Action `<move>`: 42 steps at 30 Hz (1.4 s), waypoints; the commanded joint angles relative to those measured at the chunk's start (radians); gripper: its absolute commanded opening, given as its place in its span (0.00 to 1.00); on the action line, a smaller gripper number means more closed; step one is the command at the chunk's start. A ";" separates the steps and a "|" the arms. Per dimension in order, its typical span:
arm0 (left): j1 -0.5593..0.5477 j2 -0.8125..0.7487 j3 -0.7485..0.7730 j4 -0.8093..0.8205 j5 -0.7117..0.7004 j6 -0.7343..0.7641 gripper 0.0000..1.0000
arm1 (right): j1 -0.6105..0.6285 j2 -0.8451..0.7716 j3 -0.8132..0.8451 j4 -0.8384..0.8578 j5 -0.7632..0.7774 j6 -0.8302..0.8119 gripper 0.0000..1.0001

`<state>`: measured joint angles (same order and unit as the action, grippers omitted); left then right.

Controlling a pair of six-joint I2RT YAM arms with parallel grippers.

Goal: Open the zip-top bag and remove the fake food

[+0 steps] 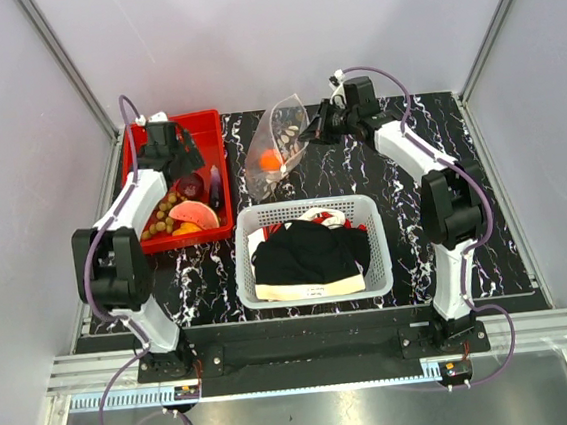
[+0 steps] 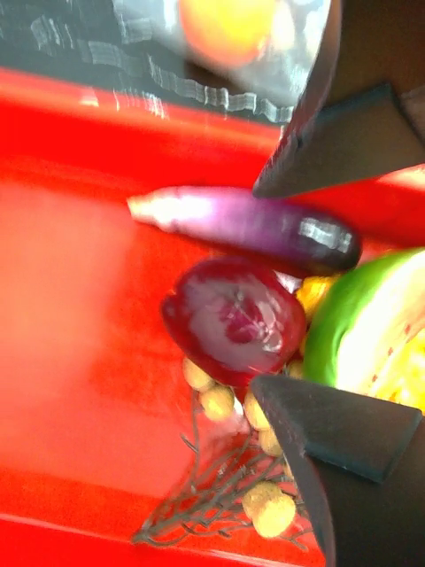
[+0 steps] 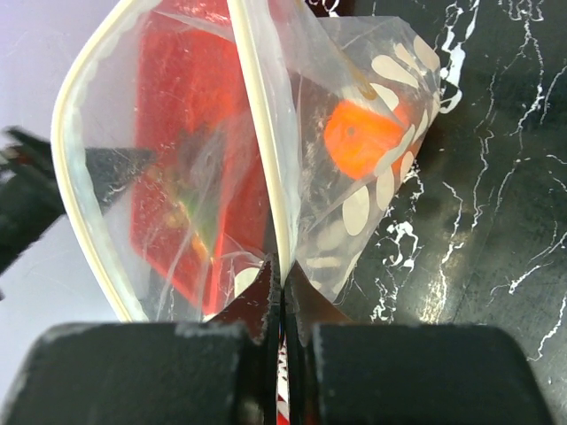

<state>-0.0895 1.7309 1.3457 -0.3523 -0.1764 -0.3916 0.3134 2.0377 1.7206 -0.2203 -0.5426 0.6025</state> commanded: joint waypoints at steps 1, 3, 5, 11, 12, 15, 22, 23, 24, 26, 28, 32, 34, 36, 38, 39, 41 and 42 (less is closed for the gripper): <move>-0.058 -0.169 0.061 0.097 0.170 0.031 0.62 | 0.029 -0.066 0.066 -0.025 -0.005 -0.038 0.00; -0.125 -0.185 0.085 0.122 0.276 0.040 0.41 | 0.035 -0.070 0.073 -0.031 0.000 -0.041 0.00; -0.179 -0.194 0.131 0.127 0.298 0.060 0.31 | 0.038 -0.071 0.077 -0.036 0.007 -0.041 0.00; -0.345 -0.173 0.197 0.179 0.302 0.095 0.12 | 0.061 -0.083 0.099 -0.057 0.035 -0.033 0.00; -0.372 -0.159 0.216 0.174 0.289 0.103 0.11 | 0.064 -0.083 0.102 -0.059 0.038 -0.029 0.00; -0.412 -0.099 0.269 0.154 0.258 0.108 0.11 | 0.079 -0.089 0.108 -0.060 0.038 -0.004 0.00; -0.449 0.068 0.411 0.066 0.088 0.114 0.11 | 0.104 -0.096 0.103 -0.057 0.059 0.048 0.00; -0.449 0.085 0.423 0.062 0.078 0.114 0.11 | 0.107 -0.096 0.102 -0.057 0.061 0.051 0.00; -0.450 0.104 0.437 0.058 0.063 0.112 0.10 | 0.113 -0.097 0.100 -0.056 0.064 0.054 0.00; -0.449 0.150 0.474 0.015 0.029 0.103 0.06 | 0.113 -0.100 0.090 -0.053 0.073 0.069 0.00; -0.450 0.174 0.480 -0.005 -0.023 0.086 0.05 | 0.113 -0.105 0.083 -0.048 0.081 0.071 0.00; -0.449 0.197 0.472 -0.010 -0.051 0.080 0.06 | 0.113 -0.100 0.060 -0.005 0.034 0.101 0.00; -0.449 0.219 0.477 -0.020 -0.058 0.068 0.09 | 0.116 -0.096 0.053 0.016 0.007 0.120 0.00; -0.446 0.231 0.478 -0.025 -0.052 0.056 0.12 | 0.116 -0.094 0.043 0.035 0.000 0.126 0.00; -0.437 0.259 0.489 -0.033 -0.037 0.048 0.14 | 0.116 -0.091 0.034 0.053 -0.014 0.135 0.00; -0.432 0.271 0.498 -0.034 -0.014 0.040 0.15 | 0.118 -0.088 0.034 0.058 -0.017 0.140 0.00; -0.420 0.312 0.526 -0.051 0.020 0.033 0.15 | 0.116 -0.085 0.031 0.071 -0.025 0.151 0.00; -0.417 0.324 0.533 -0.053 0.029 0.027 0.15 | 0.116 -0.083 0.033 0.075 -0.028 0.155 0.00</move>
<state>-0.5262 2.0026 1.8046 -0.4065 -0.1864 -0.3355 0.4198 1.9968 1.7515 -0.2291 -0.5217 0.7223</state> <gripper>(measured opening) 0.145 0.010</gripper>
